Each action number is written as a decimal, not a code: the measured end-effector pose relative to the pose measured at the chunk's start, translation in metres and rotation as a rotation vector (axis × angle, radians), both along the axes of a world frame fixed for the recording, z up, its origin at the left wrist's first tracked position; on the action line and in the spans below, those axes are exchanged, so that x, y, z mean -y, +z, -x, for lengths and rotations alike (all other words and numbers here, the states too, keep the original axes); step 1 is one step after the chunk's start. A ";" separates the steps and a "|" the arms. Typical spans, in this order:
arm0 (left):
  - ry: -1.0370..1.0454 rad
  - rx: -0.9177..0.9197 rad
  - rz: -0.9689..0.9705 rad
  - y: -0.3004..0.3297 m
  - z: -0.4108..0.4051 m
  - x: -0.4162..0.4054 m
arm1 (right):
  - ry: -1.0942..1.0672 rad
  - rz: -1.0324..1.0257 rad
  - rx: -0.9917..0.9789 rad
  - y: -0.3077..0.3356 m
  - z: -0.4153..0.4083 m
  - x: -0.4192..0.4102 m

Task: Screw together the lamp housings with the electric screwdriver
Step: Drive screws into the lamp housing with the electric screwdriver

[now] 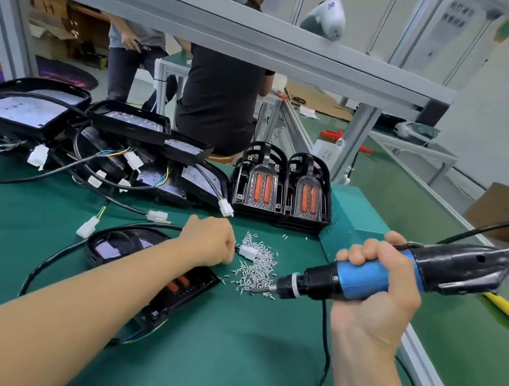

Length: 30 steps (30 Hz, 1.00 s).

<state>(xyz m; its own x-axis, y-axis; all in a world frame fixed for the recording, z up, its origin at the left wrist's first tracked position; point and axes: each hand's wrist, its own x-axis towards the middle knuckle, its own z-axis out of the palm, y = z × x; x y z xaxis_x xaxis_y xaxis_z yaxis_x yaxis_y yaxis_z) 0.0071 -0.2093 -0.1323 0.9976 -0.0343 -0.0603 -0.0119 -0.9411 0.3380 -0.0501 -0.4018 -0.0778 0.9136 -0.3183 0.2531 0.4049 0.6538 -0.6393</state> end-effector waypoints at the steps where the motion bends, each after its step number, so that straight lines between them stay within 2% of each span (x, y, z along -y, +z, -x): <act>1: 0.009 -0.023 0.010 -0.002 -0.001 0.000 | 0.000 -0.002 0.002 -0.001 0.000 0.001; 5: 0.013 -0.054 0.030 -0.010 0.000 0.001 | 0.011 0.002 -0.006 -0.004 -0.001 0.004; 11: 0.020 0.012 0.043 -0.011 0.002 -0.002 | 0.015 0.002 -0.010 -0.005 -0.003 0.002; 17: -0.024 -0.032 -0.057 -0.012 0.006 0.011 | 0.039 -0.002 0.000 -0.005 -0.002 0.001; 23: -0.080 0.062 -0.256 -0.016 0.007 0.017 | 0.039 -0.010 -0.001 -0.005 -0.001 0.002; 25: -0.106 0.064 -0.269 -0.017 0.007 0.018 | 0.037 -0.008 0.001 -0.004 -0.001 0.002; 27: -0.095 0.071 -0.145 -0.012 0.008 0.015 | 0.033 -0.003 0.008 -0.003 0.000 0.002; 30: -0.032 0.092 0.286 0.003 0.015 0.002 | 0.026 -0.003 0.012 0.002 0.001 0.003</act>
